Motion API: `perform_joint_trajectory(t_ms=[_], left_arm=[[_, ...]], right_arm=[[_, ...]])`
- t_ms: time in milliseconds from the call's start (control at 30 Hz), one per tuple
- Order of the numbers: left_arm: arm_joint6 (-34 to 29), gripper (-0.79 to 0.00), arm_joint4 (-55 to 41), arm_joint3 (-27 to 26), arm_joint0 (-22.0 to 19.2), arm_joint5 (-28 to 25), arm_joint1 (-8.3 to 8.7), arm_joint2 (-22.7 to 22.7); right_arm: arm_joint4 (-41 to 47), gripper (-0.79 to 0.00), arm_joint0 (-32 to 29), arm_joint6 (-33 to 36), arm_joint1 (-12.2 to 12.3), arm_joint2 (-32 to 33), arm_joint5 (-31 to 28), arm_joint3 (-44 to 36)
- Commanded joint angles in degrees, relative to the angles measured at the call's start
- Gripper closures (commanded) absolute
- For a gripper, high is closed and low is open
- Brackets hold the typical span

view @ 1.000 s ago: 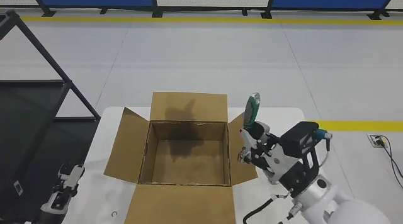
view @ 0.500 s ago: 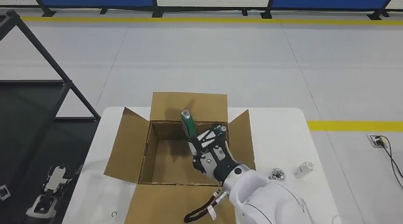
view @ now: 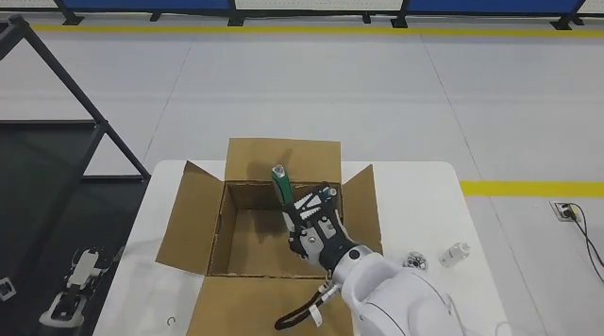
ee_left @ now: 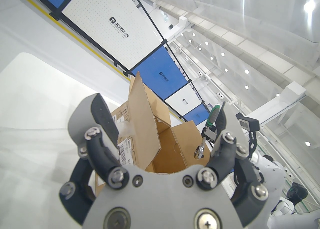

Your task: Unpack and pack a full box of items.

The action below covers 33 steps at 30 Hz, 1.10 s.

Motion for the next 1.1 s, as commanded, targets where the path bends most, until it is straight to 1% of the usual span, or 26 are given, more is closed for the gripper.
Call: perform_joint_trajectory(t_ms=[0,67,200,367,467,533,600,700,733,767,1067], left_arm=[[-0.7,-0.785,-0.9,-0.3,-0.5,1.1,0.06,-0.1],[-1.1,-0.785,-0.8,-0.4,-0.7,1.4,0.1,-0.3],[-1.2,-0.785,-1.1,-0.6,-0.7,1.4,0.07,-0.4],[-0.7,-0.785,-2.9,-0.6,0.3,1.1,-0.07,-1.0],[-0.4,-0.785,-3.9,-0.5,0.8,1.0,-0.17,-1.5],[-0.4,-0.785,-4.5,-0.6,1.1,1.0,-0.22,-1.7],[-0.4,-0.785,-4.6,-0.7,1.3,1.1,-0.25,-1.9],[-0.2,-0.785,-4.6,-0.8,1.4,1.1,-0.33,-2.0],[-0.2,-0.785,-4.6,-0.8,1.4,1.1,-0.35,-2.0],[-0.2,-0.785,-4.6,-0.9,1.4,1.2,-0.36,-2.0],[-0.4,-0.785,-3.5,-1.1,0.8,1.9,-0.46,-1.5]], right_arm=[[0.4,0.0,-0.3,-1.8,-0.1,-0.3,-1.8,1.6],[0.4,0.0,1.3,-1.8,-0.6,-1.3,-2.5,4.6],[0.1,0.0,8.1,0.9,-2.4,-5.1,-4.0,13.2],[1.8,0.0,17.3,4.8,-5.8,-11.3,-4.7,26.8],[3.6,0.0,21.5,4.7,-8.1,-14.4,-5.6,34.7],[3.2,0.0,23.5,3.8,-9.6,-16.5,-4.9,39.3],[3.6,0.0,25.2,4.0,-11.1,-18.5,-5.4,43.2],[4.1,0.0,27.2,5.7,-13.2,-20.8,-5.1,49.4],[5.7,0.0,27.7,6.9,-14.0,-21.2,-5.8,51.2],[6.5,0.0,28.2,7.7,-14.4,-21.3,-6.2,52.5],[6.5,0.0,28.2,7.7,-14.4,-21.3,-6.2,52.5]])
